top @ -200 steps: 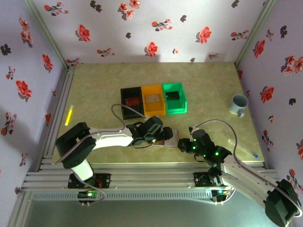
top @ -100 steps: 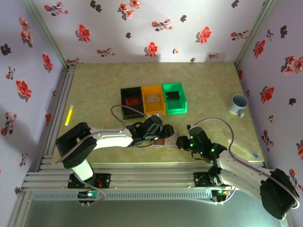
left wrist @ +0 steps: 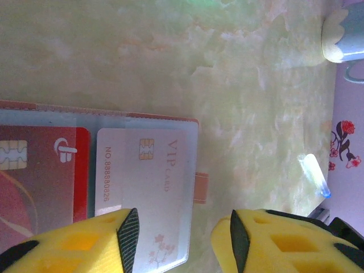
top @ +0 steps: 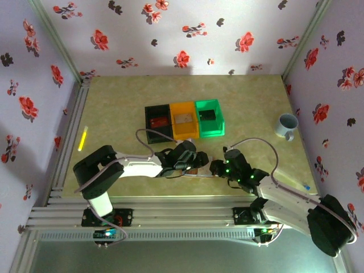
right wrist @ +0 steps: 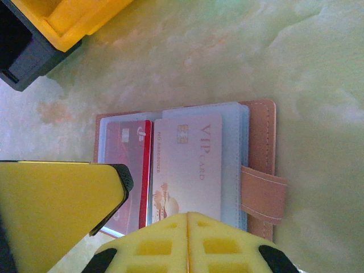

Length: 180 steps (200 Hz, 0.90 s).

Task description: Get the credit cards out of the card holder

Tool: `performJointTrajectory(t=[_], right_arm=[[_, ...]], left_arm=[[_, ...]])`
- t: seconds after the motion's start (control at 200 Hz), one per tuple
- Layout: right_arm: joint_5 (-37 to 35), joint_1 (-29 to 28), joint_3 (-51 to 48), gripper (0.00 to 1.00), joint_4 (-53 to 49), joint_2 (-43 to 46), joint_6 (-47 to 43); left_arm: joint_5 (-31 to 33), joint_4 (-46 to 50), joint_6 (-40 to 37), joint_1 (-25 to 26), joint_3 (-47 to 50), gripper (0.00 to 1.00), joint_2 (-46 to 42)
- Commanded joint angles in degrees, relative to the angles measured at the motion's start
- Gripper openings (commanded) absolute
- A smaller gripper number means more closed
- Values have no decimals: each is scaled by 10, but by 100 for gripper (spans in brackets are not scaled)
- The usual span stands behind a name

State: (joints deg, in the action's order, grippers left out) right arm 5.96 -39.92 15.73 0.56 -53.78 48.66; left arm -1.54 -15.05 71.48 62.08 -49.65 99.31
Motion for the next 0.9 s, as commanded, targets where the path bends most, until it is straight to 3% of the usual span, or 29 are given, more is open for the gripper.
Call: performJointTrajectory(t=[0.0,0.895], right_arm=[[-9,2,19,7,22,-10,2],[11,19,26,5,74,-100,-6]], left_arm=[[11,-15,11,0,10,46,7],[29,-2,9,-2,31,40,10]])
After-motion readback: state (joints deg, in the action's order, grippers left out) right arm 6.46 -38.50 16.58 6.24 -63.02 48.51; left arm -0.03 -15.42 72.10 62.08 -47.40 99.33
